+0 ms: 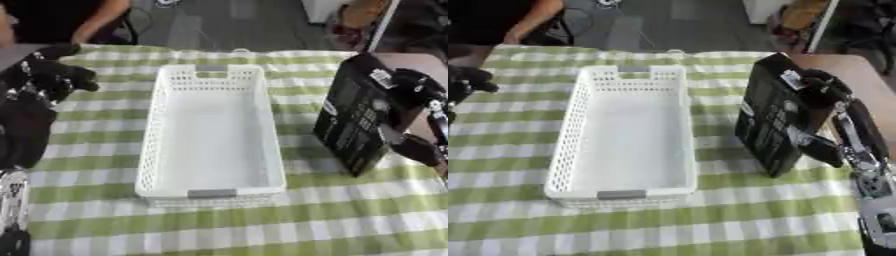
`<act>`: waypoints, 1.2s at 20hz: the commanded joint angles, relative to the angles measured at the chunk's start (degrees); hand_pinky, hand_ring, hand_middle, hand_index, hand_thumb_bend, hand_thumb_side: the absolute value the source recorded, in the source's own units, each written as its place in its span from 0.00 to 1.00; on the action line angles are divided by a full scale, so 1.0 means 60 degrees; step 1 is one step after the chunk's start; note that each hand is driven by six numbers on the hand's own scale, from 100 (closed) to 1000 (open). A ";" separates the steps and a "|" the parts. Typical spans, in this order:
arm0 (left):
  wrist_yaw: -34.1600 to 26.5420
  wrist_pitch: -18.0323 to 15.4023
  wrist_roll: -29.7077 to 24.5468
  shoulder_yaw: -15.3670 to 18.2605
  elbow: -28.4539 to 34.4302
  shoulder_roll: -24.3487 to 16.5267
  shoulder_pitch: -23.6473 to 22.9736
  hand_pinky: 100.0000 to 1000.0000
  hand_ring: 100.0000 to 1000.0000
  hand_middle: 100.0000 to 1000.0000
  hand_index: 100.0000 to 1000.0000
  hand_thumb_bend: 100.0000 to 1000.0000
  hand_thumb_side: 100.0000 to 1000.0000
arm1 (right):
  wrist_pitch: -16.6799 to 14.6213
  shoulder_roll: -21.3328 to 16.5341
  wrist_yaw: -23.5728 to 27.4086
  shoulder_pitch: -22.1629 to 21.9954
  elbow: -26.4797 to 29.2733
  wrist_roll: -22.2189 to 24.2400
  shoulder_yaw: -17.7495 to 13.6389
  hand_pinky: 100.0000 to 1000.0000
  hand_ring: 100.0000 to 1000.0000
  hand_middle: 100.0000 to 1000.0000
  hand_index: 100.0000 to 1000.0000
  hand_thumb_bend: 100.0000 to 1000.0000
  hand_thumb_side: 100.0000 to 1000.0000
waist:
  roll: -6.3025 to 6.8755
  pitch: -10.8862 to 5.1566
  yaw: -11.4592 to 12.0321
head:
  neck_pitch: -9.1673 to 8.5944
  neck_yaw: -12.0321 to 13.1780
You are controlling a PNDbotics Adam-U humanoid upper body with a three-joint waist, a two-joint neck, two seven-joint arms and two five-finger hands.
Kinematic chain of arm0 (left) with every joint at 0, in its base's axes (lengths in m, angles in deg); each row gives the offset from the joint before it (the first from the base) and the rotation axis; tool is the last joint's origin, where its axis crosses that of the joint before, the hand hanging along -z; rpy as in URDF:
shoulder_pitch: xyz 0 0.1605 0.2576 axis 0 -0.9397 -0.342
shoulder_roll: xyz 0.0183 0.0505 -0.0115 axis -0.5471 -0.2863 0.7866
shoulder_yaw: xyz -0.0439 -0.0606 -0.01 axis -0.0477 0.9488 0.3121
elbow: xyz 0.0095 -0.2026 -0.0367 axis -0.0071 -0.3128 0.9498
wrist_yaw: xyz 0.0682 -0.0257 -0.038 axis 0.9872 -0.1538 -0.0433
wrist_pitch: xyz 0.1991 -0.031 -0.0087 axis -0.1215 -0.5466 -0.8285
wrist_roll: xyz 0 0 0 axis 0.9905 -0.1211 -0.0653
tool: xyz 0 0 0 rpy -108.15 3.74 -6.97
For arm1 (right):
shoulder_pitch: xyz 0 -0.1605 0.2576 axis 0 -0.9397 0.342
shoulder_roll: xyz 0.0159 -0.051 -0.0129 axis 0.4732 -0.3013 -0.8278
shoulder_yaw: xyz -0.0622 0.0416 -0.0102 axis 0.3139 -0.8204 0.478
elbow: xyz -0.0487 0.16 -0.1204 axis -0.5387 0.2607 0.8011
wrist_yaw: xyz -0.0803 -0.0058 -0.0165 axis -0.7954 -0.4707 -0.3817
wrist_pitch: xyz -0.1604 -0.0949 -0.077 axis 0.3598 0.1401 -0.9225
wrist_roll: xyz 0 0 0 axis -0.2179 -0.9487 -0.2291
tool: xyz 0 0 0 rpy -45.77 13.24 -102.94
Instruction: Pick up objects on the table and place them in the box.
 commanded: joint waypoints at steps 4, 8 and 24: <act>0.0021 0.0012 -0.0005 0.0022 0.0185 -0.0048 0.0071 0.63 0.63 0.79 0.65 0.40 0.83 | 0.0281 -0.0137 0.0161 0.0022 0.0087 -0.0791 -0.0095 0.33 0.61 0.82 0.79 0.00 0.00 | 0.0022 -0.0062 -0.0003 | -0.0076 -0.0069; 0.0019 0.0009 -0.0002 0.0025 0.0185 -0.0047 0.0072 0.63 0.63 0.79 0.65 0.40 0.82 | 0.0374 -0.0145 0.0194 0.0014 0.0079 -0.1015 -0.0070 0.32 0.59 0.82 0.79 0.00 0.00 | 0.0021 -0.0065 -0.0002 | -0.0086 -0.0073; 0.0021 0.0014 -0.0006 0.0028 0.0185 -0.0042 0.0067 0.63 0.63 0.79 0.65 0.40 0.83 | 0.0389 -0.0160 0.0251 0.0081 0.0241 -0.1246 -0.0079 0.28 0.54 0.81 0.78 0.00 0.00 | 0.0016 -0.0068 0.0006 | -0.0097 -0.0065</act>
